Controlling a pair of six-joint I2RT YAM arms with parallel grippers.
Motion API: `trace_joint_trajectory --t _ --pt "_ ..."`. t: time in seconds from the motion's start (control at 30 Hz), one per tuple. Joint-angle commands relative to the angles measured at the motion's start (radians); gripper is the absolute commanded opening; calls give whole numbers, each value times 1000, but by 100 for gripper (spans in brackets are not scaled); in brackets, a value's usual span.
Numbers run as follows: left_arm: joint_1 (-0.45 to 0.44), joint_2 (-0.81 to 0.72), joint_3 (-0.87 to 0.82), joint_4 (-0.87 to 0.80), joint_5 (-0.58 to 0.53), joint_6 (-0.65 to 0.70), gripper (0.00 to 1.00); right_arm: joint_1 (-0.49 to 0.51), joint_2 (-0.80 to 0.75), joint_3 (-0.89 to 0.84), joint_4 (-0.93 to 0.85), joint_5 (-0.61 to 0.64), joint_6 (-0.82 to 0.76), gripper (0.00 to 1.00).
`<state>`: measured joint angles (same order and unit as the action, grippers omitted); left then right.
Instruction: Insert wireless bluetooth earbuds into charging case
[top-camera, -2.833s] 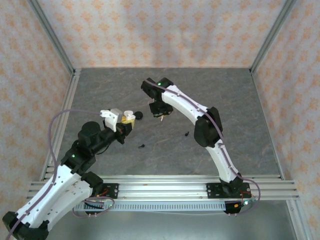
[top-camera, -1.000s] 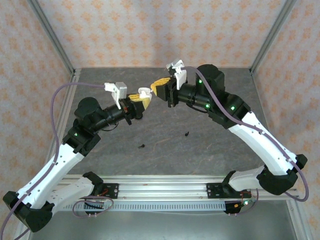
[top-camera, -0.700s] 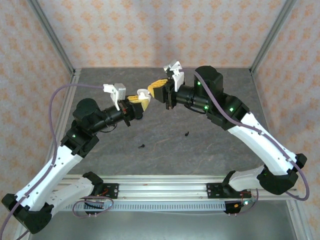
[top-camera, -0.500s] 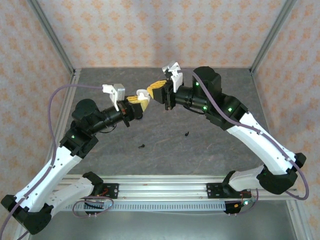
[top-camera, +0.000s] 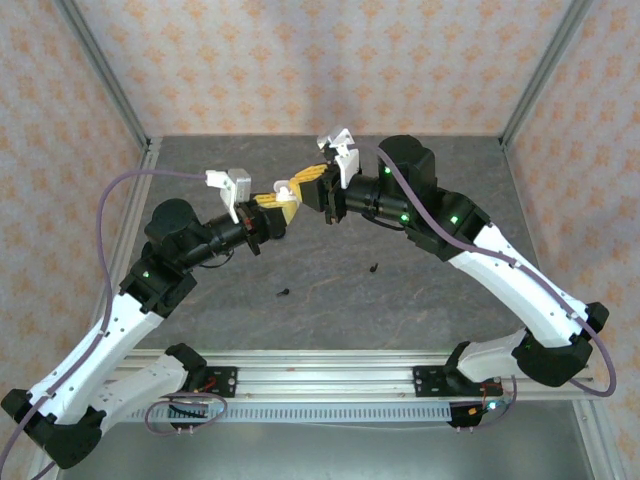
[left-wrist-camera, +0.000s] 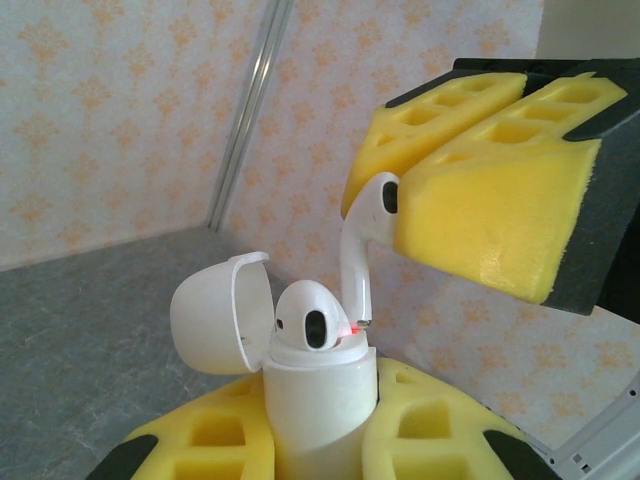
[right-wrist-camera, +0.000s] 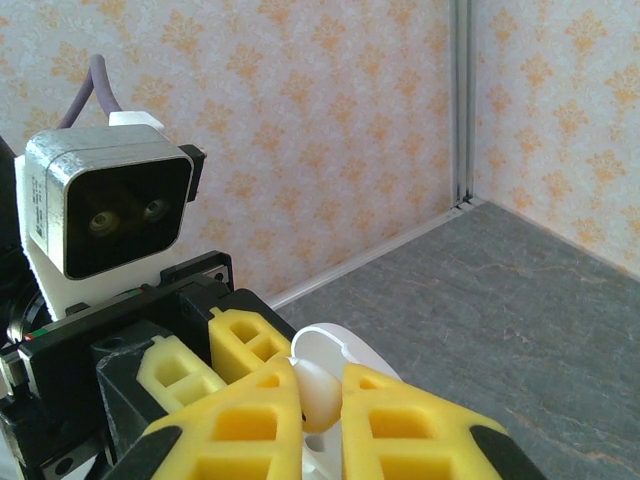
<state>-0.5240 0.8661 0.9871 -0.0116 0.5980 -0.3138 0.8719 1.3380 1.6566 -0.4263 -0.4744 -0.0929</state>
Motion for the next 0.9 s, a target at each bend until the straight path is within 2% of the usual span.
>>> trace_joint_trajectory --t 0.0,0.3,0.87 --pt "-7 -19 18 17 -18 1 0 11 -4 -18 -20 0 -28 13" --pt "-8 -16 17 17 -15 5 0 11 11 -2 -50 62 -59 13" --pt "-7 -26 19 -5 -43 24 0 13 7 -4 -48 -34 -12 13"
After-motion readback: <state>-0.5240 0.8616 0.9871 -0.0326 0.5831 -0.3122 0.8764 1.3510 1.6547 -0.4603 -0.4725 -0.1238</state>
